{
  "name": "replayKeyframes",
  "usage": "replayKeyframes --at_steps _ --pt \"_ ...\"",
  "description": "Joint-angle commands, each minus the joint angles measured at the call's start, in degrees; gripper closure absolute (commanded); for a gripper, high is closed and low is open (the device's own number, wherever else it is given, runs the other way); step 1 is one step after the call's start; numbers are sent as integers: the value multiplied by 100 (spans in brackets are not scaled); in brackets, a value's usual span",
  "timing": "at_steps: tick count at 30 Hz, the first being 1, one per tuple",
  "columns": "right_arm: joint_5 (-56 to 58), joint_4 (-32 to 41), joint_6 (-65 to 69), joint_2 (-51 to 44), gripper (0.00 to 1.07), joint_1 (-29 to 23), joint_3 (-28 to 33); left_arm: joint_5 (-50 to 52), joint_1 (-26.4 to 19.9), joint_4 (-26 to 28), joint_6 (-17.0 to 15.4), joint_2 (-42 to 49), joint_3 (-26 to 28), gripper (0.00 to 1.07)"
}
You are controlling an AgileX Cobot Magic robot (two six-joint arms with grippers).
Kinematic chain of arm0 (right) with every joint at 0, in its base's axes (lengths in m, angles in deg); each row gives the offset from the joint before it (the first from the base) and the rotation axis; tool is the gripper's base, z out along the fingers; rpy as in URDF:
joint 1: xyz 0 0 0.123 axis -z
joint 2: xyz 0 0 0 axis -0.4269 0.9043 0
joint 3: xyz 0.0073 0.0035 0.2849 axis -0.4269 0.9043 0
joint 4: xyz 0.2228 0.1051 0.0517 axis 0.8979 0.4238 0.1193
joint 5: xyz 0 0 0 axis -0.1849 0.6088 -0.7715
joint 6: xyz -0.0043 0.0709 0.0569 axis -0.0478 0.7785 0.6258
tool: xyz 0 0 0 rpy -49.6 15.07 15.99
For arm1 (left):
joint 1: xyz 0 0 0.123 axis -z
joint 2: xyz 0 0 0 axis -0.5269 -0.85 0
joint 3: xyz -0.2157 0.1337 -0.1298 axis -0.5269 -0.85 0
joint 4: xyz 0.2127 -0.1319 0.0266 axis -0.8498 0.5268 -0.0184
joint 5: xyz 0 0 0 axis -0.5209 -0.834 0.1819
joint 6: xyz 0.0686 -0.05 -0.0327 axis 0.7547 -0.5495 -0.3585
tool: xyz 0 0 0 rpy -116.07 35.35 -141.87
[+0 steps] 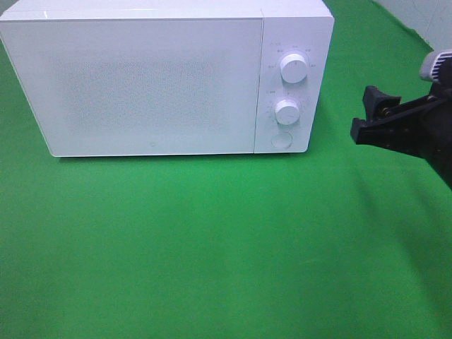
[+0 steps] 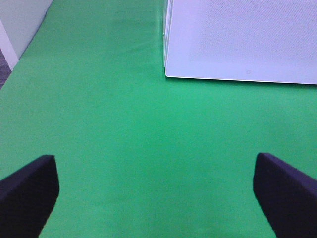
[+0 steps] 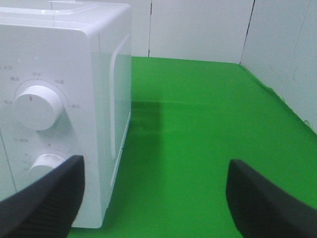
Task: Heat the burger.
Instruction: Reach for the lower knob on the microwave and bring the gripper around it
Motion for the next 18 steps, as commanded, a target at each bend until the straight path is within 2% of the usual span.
replayKeyframes --at_steps 1,2,3,5,8,10,18 --pt "-367 407 -115 155 31 -435 6 23 -23 -11 0 92 -17 6" --pt "-567 590 -109 309 31 -785 6 23 -23 -11 0 92 -17 6" --pt "-567 590 -109 309 31 -785 6 23 -23 -11 0 92 -17 6" --pt "-837 842 -86 533 31 -1226 6 23 -23 -11 0 92 -17 6" --pt "-945 997 -69 665 31 -1455 6 23 -23 -11 0 92 -17 6" --pt "-945 1421 -69 894 31 -1845 -115 23 -23 -11 0 92 -17 6" --pt "-905 1621 -63 1266 31 -2074 -521 23 -23 -11 0 92 -17 6"
